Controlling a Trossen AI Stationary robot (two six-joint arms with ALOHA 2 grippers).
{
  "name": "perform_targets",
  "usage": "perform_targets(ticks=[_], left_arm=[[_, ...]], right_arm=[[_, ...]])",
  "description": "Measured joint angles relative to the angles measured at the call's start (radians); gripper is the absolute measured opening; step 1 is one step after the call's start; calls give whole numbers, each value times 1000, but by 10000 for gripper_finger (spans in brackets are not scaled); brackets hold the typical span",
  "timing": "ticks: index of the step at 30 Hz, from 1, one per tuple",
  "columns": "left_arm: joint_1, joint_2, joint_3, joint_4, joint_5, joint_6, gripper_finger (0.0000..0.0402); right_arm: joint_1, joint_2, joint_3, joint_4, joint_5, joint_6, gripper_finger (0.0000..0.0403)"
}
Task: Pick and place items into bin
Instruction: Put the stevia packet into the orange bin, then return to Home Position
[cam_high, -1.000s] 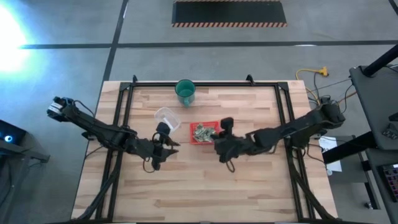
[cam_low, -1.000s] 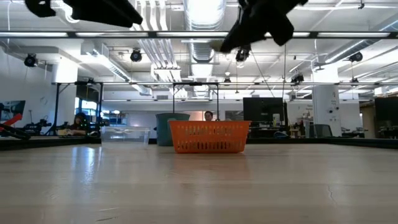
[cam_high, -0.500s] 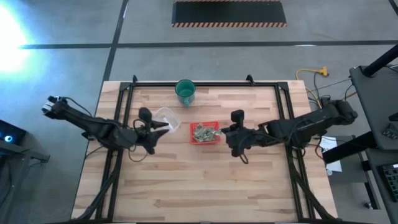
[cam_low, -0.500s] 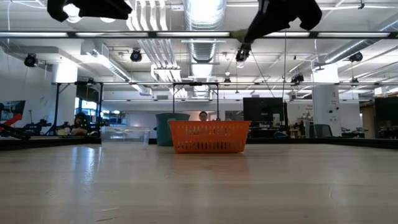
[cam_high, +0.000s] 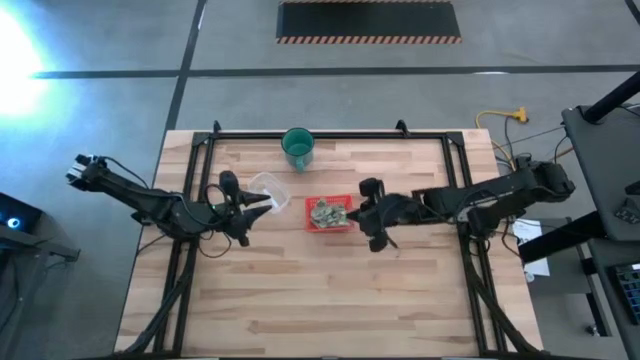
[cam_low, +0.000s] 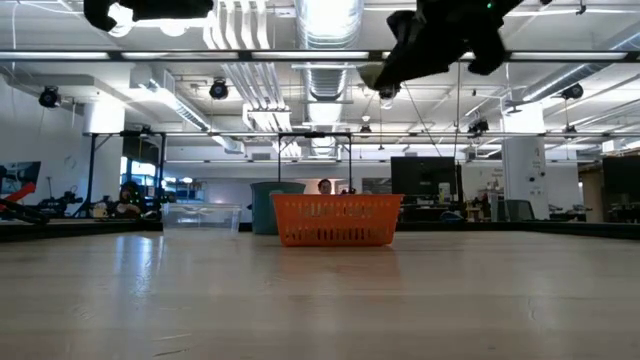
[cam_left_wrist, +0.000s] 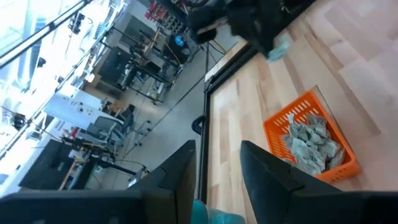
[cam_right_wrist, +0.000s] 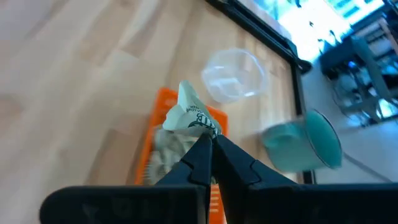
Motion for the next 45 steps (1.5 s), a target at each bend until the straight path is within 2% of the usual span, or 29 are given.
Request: perform_targets(ticks=[4, 9, 11, 17, 22, 30, 37, 41, 45], left_arm=[[0, 22, 0, 2, 0, 8, 109], [0, 38, 0, 2, 0, 14, 109], [0, 36, 0, 2, 0, 14, 109], [0, 29, 0, 3, 0, 13, 109], [0, 30, 0, 3, 0, 13, 109], [0, 30, -1, 2, 0, 13, 109], [7, 25, -14, -24, 1, 5, 109], [59, -57, -85, -8, 14, -48, 109], [128, -229, -173, 79, 162, -110, 109]], right_arm=[[-80, 12, -36, 83, -46, 12, 9], [-200, 71, -109, 291, -252, 10, 9], [-241, 103, -117, 324, -295, 13, 9], [-307, 165, -117, 327, -350, 42, 9], [-323, 222, -117, 358, -449, 49, 12], [-332, 277, -117, 428, -456, 42, 71], [-332, 190, -117, 432, -450, 0, 130], [-332, 84, -117, 430, -449, -19, 144], [-335, -41, -124, 388, -449, -37, 145]])
